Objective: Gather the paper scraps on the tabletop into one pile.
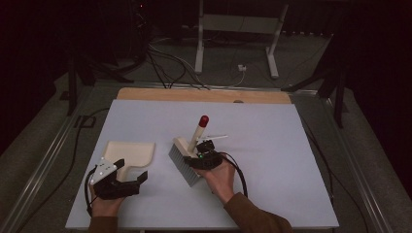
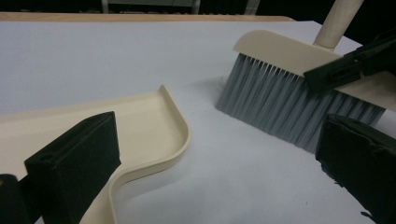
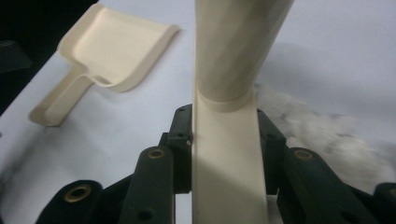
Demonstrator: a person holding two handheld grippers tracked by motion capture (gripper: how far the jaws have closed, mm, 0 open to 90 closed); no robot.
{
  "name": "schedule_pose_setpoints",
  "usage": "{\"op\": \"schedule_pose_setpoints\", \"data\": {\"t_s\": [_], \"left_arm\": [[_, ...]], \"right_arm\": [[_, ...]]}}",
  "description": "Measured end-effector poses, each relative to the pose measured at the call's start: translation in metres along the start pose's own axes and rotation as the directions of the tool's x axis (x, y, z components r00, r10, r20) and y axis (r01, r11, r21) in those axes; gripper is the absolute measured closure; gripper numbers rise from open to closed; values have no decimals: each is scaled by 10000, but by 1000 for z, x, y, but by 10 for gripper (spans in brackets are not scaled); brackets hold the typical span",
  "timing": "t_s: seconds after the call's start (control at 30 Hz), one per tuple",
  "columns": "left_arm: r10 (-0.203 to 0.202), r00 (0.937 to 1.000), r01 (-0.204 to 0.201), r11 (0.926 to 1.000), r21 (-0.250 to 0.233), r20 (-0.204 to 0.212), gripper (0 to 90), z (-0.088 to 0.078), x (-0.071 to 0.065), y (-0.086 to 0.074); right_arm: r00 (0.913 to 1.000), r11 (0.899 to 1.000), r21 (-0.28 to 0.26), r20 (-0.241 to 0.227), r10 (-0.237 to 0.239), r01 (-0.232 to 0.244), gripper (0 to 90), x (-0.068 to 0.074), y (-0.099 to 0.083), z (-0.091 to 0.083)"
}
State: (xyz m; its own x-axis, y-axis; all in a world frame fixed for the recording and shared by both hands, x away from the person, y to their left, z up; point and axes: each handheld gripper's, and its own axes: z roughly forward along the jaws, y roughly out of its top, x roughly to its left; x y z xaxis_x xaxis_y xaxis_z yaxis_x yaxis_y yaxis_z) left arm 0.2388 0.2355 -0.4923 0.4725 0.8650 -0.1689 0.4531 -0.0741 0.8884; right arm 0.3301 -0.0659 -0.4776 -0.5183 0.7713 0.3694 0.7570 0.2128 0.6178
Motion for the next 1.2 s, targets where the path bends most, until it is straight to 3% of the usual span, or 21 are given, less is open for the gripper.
{"op": "schedule_pose_setpoints", "data": {"t_s": [0.5, 0.7, 0.9, 1.2], "left_arm": [[-16, 10000, 16, 10000, 9, 11, 6, 0, 0, 0], [-23, 10000, 23, 10000, 2, 2, 6, 0, 0, 0], [-25, 10000, 25, 10000, 26, 11, 6, 1, 0, 0], [-19, 10000, 19, 10000, 33, 30, 6, 1, -1, 0]], "right_arm": [[9932, 9992, -297, 1126, 296, -264, 672, -42, 5, -25], [9896, 9985, -371, 1368, 447, -399, 672, -53, 6, -32], [9921, 9976, -474, 1130, 553, -502, 672, -52, 6, -38], [9993, 9980, -593, 279, 249, -233, 671, -35, 12, -45]]}}
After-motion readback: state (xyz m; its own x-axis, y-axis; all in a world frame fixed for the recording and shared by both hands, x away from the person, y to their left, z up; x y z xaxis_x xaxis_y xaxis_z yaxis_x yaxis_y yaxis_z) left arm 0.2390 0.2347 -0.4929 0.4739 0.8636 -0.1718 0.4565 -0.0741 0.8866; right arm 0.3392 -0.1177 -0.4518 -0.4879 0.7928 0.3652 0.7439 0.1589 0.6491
